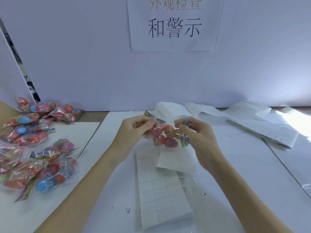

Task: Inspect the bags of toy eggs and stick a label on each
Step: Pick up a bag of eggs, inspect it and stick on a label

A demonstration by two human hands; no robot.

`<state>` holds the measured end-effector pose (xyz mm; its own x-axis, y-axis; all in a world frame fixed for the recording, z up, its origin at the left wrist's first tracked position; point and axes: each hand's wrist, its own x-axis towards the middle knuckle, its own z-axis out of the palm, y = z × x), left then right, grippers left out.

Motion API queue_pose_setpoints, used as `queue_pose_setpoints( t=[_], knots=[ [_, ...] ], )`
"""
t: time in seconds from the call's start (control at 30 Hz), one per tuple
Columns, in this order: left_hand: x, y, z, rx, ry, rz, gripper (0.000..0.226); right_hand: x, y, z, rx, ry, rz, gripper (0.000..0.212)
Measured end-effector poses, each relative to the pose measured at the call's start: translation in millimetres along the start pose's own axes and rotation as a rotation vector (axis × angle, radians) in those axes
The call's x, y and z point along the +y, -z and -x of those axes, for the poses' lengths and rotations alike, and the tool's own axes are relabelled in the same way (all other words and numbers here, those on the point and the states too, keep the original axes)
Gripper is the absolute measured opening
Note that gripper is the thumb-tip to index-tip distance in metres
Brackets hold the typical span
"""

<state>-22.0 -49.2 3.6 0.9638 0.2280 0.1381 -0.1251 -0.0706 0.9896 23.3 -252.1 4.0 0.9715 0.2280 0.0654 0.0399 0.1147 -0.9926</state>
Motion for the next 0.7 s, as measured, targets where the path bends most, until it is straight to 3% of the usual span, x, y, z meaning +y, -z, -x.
queue_pose_setpoints(
  t=[0.1, 0.23, 0.37, 0.47, 0.53, 0.6, 0.7],
  knots=[
    [-4, 0, -1, 0.107, -0.068, -0.068, 0.014, -1, -2, 2, -0.034, -0.025, 0.011, 0.007],
    [-6, -4, 0, 0.2, -0.117, -0.134, 0.01, -1, -2, 3, 0.003, -0.056, 0.031, 0.011],
    [-9, -9, -2, 0.275, -0.124, -0.215, 0.024, 0, 1, 4, 0.01, -0.173, -0.076, 0.015],
    [-9, -12, -2, 0.332, -0.17, -0.283, 0.03, 0, -4, 6, -0.048, -0.082, 0.102, 0.009],
    [-8, -8, -1, 0.327, -0.217, -0.312, 0.028, -2, -7, 9, -0.165, -0.018, 0.216, 0.007],
    [-6, -2, 1, 0.284, -0.238, -0.287, 0.026, -2, -8, 11, -0.291, -0.059, 0.171, 0.019],
    [-3, -3, 5, 0.187, -0.274, -0.26, 0.028, -2, -11, 14, -0.34, -0.038, 0.207, 0.018]
  ],
)
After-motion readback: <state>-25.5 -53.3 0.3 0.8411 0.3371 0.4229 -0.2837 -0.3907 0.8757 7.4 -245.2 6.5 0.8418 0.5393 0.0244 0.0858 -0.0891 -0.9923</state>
